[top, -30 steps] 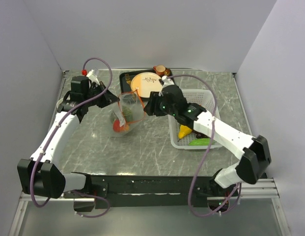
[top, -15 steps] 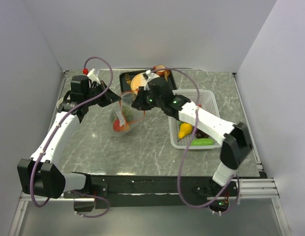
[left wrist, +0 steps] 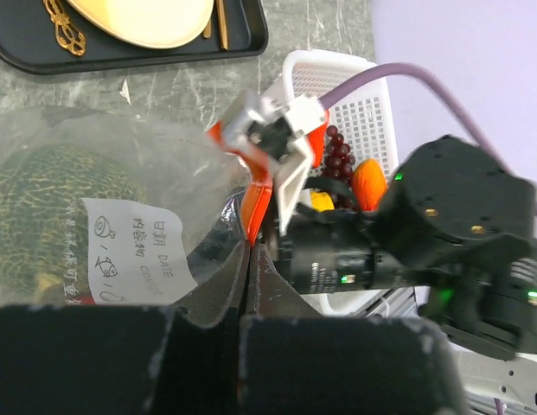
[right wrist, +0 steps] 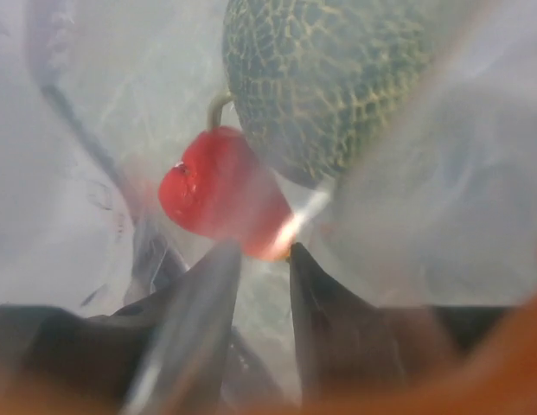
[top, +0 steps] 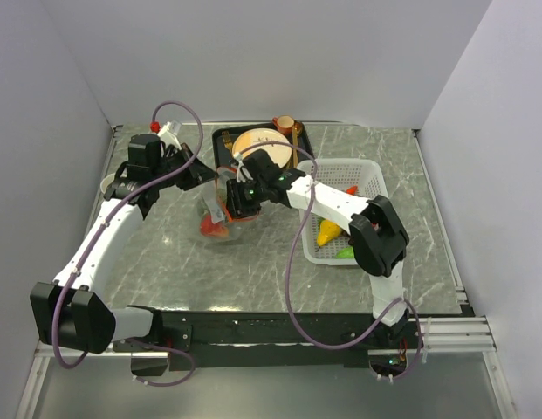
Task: Place the food in the zip-top bag and seal the zipper
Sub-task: Adjust the zipper food storage bag at the center of the board.
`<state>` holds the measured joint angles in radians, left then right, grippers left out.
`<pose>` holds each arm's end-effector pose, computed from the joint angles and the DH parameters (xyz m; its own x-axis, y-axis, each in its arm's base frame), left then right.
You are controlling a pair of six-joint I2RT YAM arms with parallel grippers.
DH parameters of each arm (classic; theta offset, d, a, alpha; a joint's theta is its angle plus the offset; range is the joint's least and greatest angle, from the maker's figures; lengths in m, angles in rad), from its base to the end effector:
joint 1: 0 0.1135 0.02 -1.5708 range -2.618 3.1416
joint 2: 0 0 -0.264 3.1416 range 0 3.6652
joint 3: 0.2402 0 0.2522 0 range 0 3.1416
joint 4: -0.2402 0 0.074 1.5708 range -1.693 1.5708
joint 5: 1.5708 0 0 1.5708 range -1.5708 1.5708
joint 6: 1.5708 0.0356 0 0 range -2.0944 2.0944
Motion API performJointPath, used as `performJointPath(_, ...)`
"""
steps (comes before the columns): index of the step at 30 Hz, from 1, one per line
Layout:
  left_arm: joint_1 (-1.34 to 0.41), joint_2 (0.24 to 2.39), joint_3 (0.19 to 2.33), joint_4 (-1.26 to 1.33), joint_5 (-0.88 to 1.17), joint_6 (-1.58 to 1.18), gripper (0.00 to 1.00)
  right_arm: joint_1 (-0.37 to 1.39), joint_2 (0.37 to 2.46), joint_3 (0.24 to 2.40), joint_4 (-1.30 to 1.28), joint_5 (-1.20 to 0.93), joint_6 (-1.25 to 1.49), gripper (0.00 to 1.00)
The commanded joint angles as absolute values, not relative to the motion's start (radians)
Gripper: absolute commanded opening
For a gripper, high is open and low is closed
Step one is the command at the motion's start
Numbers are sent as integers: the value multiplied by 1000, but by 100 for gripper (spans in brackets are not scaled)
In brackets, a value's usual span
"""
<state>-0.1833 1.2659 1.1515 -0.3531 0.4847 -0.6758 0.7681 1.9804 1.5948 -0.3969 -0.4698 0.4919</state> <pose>0.2773 -0.0683 0.3494 -0.7024 -0.4327 -0.5651 0.1678 0.6710 -0.7222 0.3122 0.3240 0.2446 -0.8486 -0.2342 -0.4743 -0.5101 0.6000 0.6163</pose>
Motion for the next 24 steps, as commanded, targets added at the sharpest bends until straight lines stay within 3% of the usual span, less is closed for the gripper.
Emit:
performJointPath(1, -190, 1221, 1155, -291, 497, -699, 1, 773, 1959, 1536, -231, -647, 538, 40)
performJointPath(13, -204, 1198, 1129, -324, 437, -690, 1, 828, 2128, 1693, -429, -634, 485, 41)
performJointPath(19, -202, 1167, 1077, -341, 370, -693, 1, 790, 1952, 1464, -261, -539, 531, 45)
performJointPath(22, -202, 1172, 1084, -360, 353, -683, 1, 776, 1815, 1370, -168, -450, 557, 54)
performJointPath(24, -202, 1172, 1086, -365, 336, -683, 1, 773, 1755, 1344, -153, -384, 563, 54)
